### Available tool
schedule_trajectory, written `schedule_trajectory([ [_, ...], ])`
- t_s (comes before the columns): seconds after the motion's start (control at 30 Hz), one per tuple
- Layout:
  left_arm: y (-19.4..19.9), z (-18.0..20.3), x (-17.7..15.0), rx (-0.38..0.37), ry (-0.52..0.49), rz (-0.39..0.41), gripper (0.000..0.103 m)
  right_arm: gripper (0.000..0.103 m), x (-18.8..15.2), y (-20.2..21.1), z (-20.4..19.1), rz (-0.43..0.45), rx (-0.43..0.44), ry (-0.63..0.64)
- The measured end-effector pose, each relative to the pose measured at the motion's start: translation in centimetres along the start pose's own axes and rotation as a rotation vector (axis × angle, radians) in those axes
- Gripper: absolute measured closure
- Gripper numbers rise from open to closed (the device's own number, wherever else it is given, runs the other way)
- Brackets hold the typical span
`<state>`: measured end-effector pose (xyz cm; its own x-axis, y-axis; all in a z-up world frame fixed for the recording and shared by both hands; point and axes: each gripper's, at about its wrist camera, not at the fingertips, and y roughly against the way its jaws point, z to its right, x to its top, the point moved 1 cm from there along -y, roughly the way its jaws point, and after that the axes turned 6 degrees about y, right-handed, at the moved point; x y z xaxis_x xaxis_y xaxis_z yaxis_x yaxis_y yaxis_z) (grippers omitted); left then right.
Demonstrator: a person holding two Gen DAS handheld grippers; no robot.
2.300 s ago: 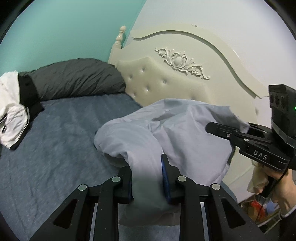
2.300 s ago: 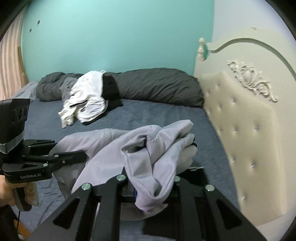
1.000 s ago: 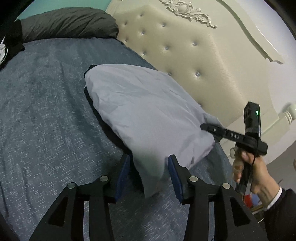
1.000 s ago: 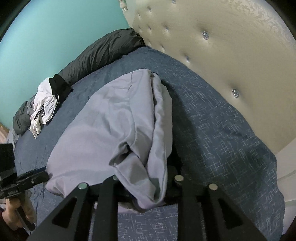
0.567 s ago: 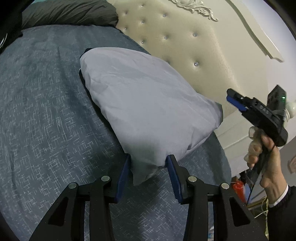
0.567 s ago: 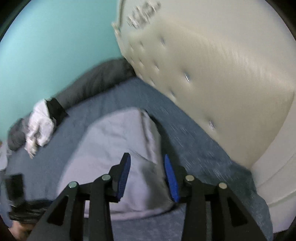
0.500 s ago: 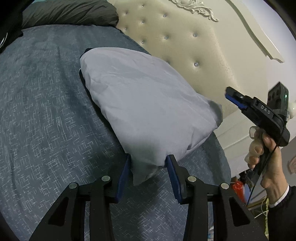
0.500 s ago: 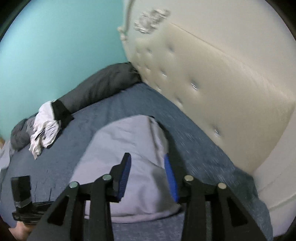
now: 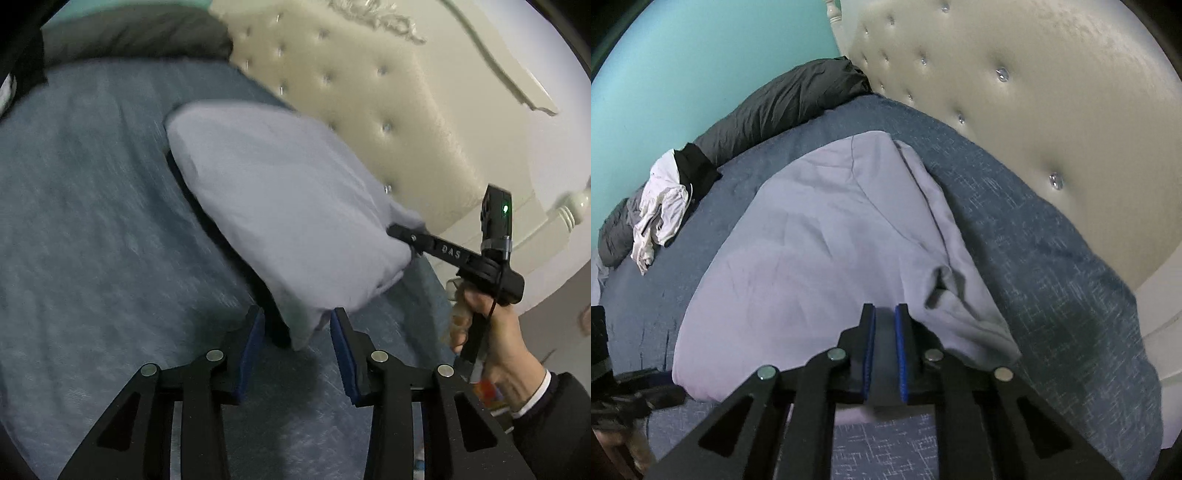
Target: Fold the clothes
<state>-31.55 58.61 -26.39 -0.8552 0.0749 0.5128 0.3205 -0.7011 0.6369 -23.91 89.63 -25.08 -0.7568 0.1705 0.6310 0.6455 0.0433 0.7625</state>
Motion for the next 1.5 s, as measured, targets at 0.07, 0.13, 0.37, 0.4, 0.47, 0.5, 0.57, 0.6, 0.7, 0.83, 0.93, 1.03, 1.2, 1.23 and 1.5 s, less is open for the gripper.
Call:
schedule_trajectory([
  [0.07, 1.3, 0.6, 1.0, 0.020, -0.037, 0.052, 0.062, 0.095, 0.3, 1.2, 0.1, 0.038, 0.002, -0.010],
  [0.13, 0.9, 1.7, 2.0, 0.048, -0.084, 0.062, 0.061, 0.095, 0.9, 2.1, 0.1, 0.067, -0.012, -0.007],
  [0.37, -4.0, 3.1, 1.5, 0.128, -0.186, -0.008, 0.061, 0.095, 1.0, 1.0, -0.1, 0.048, -0.099, 0.041],
  [0.4, -4.6, 3.1, 1.1, 0.141, -0.202, -0.020, 0.061, 0.095, 0.8, 0.7, -0.2, 0.041, -0.113, 0.053],
  [0.47, -5.4, 2.8, 0.0, 0.157, -0.225, -0.038, 0.061, 0.095, -0.1, 0.2, 0.4, 0.041, -0.106, 0.029],
  [0.5, -5.7, 2.5, -0.5, 0.156, -0.223, -0.043, 0.061, 0.096, -0.5, 0.0, 0.9, 0.041, -0.093, 0.005],
  [0.57, -6.0, 1.5, -1.0, 0.146, -0.194, -0.050, 0.059, 0.103, -1.3, -0.6, 1.7, 0.040, -0.078, -0.028],
  [0.6, -6.1, 1.1, -1.1, 0.136, -0.174, -0.053, 0.058, 0.103, -1.6, -0.9, 1.9, 0.041, -0.073, -0.034],
  [0.7, -6.3, 1.2, -1.3, 0.145, -0.188, -0.054, 0.058, 0.103, -2.3, -1.9, 1.8, 0.030, -0.079, -0.023],
  [0.83, -6.1, 1.6, -0.9, 0.153, -0.187, -0.057, 0.058, 0.103, -2.3, -2.7, 1.5, -0.009, -0.100, -0.012],
  [0.93, -4.5, 2.2, -0.3, 0.151, -0.192, -0.007, 0.058, 0.103, -1.6, -2.0, 2.1, -0.019, -0.061, -0.055],
  [1.03, -3.0, 3.2, 0.3, 0.160, -0.227, 0.057, 0.058, 0.103, -0.9, -0.1, 2.1, 0.047, -0.058, -0.056],
  [1.2, -3.6, 4.1, 1.0, 0.159, -0.245, 0.051, 0.058, 0.103, -0.5, 2.9, 2.3, 0.195, -0.116, -0.047],
  [1.23, -4.1, 3.9, 1.0, 0.161, -0.240, 0.038, 0.058, 0.102, -0.5, 3.1, 2.4, 0.214, -0.124, -0.053],
  [1.5, -6.7, 3.4, -0.2, 0.184, -0.242, -0.013, 0.058, 0.103, -1.8, -0.8, 3.0, 0.068, -0.145, -0.053],
])
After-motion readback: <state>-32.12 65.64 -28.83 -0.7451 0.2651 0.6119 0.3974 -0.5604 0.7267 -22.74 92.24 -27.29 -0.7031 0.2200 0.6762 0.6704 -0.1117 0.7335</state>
